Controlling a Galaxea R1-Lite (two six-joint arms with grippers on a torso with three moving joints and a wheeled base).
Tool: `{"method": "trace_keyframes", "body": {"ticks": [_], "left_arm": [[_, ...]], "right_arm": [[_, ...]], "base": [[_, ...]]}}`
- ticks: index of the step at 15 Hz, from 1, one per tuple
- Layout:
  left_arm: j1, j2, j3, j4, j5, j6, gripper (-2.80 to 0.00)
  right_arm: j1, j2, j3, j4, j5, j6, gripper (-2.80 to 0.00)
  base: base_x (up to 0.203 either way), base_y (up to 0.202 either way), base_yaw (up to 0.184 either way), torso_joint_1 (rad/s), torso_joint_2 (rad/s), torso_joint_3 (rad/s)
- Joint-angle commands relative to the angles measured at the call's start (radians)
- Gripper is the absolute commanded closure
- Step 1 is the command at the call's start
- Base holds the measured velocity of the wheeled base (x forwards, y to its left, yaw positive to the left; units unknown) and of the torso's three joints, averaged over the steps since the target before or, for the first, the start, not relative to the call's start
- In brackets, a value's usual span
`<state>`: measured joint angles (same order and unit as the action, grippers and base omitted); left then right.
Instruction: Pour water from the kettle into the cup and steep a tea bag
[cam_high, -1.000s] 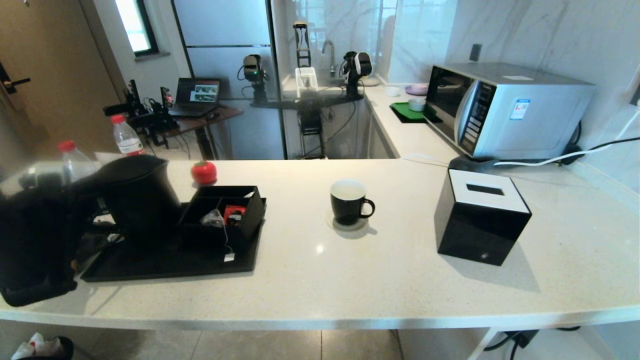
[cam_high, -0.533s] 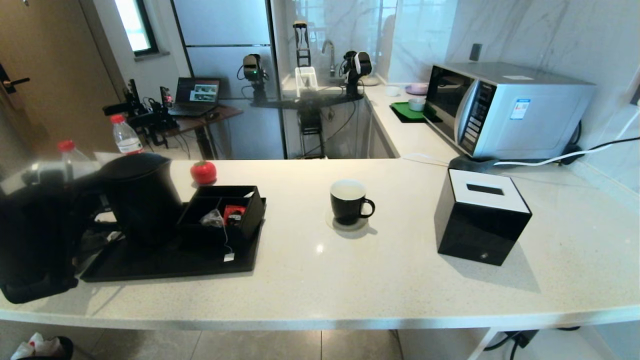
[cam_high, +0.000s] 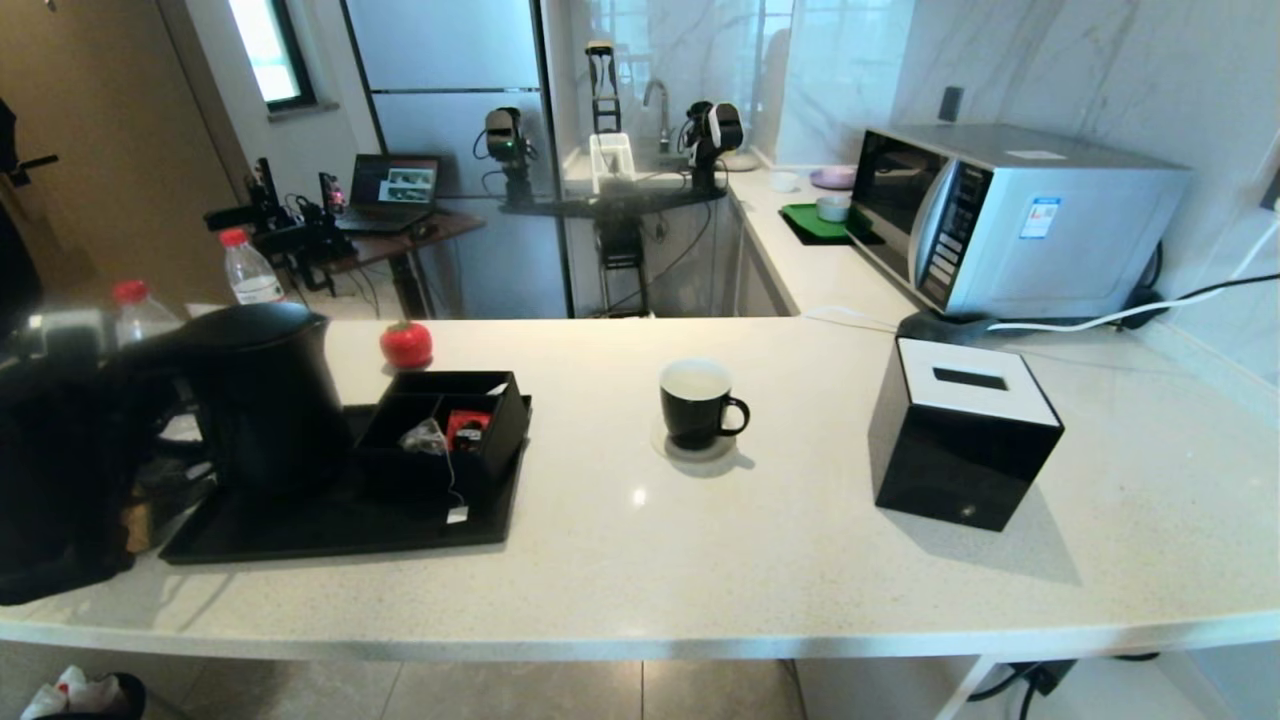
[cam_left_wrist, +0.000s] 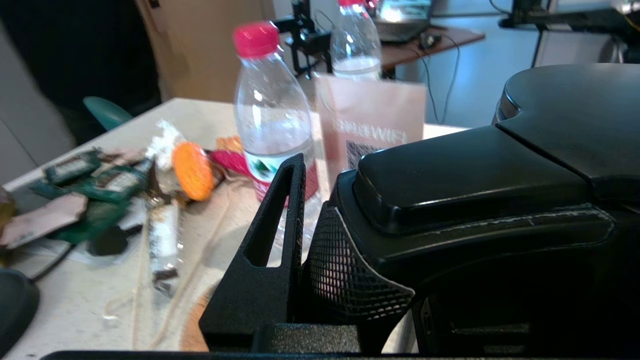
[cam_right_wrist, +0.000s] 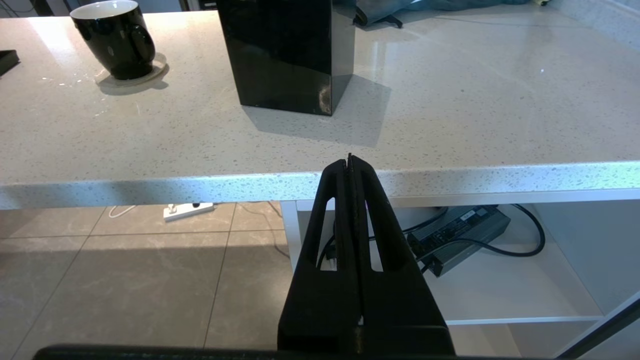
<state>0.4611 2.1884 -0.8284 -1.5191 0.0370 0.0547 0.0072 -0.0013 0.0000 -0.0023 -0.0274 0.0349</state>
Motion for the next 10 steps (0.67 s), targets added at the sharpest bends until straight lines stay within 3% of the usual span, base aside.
{"method": "trace_keyframes", "body": {"ticks": [1, 10], "left_arm": [[0.012, -0.032, 0.007, -0.051, 0.001, -0.002, 0.0], [0.027, -0.117, 0.073, -0.051, 0.001, -0.042, 0.0]], "right_arm": [[0.0, 0.001, 0.0, -0.001, 0.0, 0.002, 0.0], [0.0, 0.001, 0.0, -0.001, 0.0, 0.0, 0.0]], "base": [[0.0, 0.0, 0.0, 0.0, 0.0, 0.0], [0.0, 0.0, 0.0, 0.0, 0.0, 0.0]]}}
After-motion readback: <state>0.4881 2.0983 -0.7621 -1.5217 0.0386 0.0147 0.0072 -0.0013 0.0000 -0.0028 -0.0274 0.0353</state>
